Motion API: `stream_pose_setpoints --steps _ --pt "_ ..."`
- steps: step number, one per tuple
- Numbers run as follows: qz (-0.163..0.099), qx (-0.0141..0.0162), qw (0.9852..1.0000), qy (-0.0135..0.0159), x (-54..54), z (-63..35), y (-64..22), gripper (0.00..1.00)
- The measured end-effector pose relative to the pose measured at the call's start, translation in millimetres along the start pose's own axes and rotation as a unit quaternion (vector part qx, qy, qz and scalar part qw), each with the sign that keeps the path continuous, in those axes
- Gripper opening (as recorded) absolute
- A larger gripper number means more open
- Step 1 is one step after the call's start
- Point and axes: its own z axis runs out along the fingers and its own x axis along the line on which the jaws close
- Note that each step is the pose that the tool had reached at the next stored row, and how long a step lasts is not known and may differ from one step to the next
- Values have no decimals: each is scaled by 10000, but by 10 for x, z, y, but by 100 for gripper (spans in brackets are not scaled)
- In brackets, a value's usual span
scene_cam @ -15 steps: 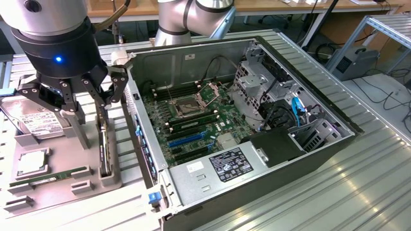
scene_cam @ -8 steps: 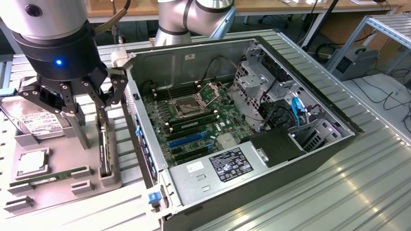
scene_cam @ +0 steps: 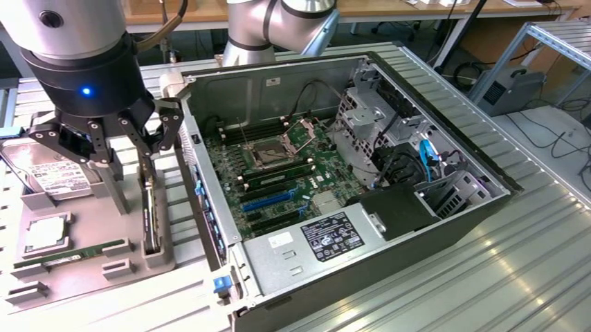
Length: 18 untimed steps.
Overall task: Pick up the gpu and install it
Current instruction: 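Pick up the gpu and move the gpu toward the slot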
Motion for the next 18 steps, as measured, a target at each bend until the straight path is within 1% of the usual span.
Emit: stream_pose_setpoints --steps 6,18 --pt "0 0 10000 0 3 39 26 42" --pt "0 1 10000 1 9 118 42 42"
